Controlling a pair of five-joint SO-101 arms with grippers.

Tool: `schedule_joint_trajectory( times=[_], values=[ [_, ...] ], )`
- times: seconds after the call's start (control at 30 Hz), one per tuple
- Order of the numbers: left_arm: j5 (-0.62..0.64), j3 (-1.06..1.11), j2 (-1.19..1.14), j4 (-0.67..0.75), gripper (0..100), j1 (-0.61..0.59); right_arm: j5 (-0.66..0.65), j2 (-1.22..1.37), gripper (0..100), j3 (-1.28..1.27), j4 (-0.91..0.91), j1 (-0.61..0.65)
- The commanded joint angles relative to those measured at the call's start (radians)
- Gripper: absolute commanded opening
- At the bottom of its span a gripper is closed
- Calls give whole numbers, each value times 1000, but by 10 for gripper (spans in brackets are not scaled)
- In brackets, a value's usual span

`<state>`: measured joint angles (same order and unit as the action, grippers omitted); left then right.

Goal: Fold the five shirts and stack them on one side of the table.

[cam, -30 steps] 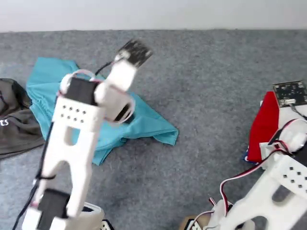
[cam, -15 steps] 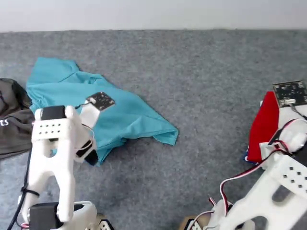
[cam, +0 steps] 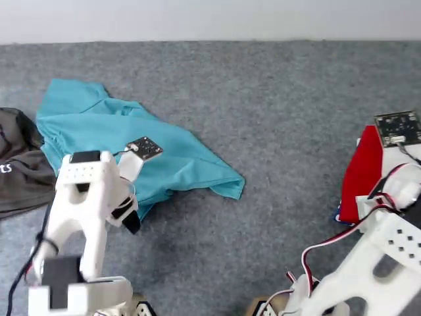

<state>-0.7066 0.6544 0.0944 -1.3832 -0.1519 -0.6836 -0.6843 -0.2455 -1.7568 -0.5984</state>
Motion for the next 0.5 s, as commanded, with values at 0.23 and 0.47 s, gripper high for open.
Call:
schedule_joint_trajectory(
  times=[0.23, 0.47],
  values=[
    [40, -208, -209, 0, 209, 18, 6, -12, 12, 3, -30, -5],
    [80, -150, -215, 37, 209, 75, 6, -12, 12, 3, -30, -5]
  ],
)
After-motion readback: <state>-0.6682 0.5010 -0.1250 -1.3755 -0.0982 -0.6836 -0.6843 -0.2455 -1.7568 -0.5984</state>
